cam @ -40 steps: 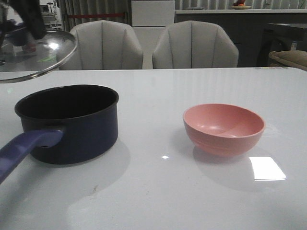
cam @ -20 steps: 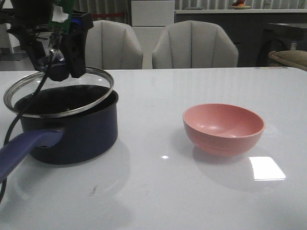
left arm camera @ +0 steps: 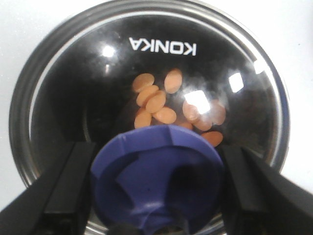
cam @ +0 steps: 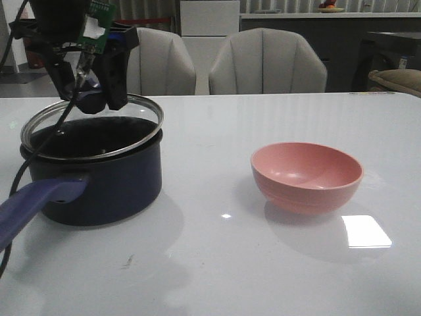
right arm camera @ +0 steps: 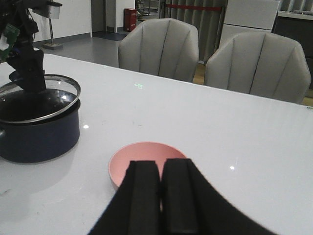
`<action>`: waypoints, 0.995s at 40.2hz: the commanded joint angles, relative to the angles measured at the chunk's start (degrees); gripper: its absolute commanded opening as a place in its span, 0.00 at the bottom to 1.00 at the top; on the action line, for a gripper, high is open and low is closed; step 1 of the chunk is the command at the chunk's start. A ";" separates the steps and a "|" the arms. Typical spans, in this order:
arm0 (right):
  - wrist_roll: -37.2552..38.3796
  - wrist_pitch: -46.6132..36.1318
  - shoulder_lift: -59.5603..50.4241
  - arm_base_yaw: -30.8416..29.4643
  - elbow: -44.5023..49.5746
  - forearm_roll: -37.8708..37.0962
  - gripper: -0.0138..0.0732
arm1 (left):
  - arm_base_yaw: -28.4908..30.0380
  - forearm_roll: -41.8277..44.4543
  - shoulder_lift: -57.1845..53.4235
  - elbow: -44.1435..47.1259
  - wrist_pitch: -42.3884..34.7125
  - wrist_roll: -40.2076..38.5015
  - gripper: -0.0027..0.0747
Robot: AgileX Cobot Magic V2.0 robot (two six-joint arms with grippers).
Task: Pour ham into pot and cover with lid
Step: 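Bring the glass lid with the left gripper over the saucepan, then lower the lid onto the saucepan rim with the left gripper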
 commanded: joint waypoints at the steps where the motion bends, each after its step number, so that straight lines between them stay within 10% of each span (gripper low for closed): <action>1: -0.34 -4.00 0.50 0.03 -1.61 0.35 0.34 | -0.32 0.28 -2.57 -2.08 -1.72 -0.05 0.44; 11: -0.34 -4.00 0.50 0.03 -1.61 0.35 0.34 | -0.32 0.17 -0.51 -2.08 -0.03 -0.05 0.46; 24: -0.34 -4.00 0.50 0.03 -1.61 0.35 0.34 | -0.32 0.17 -0.15 -3.26 0.21 -0.05 0.80; 40: -0.34 -4.00 0.50 0.03 -1.61 0.35 0.34 | -0.32 0.17 -0.53 -9.69 6.03 -0.05 0.80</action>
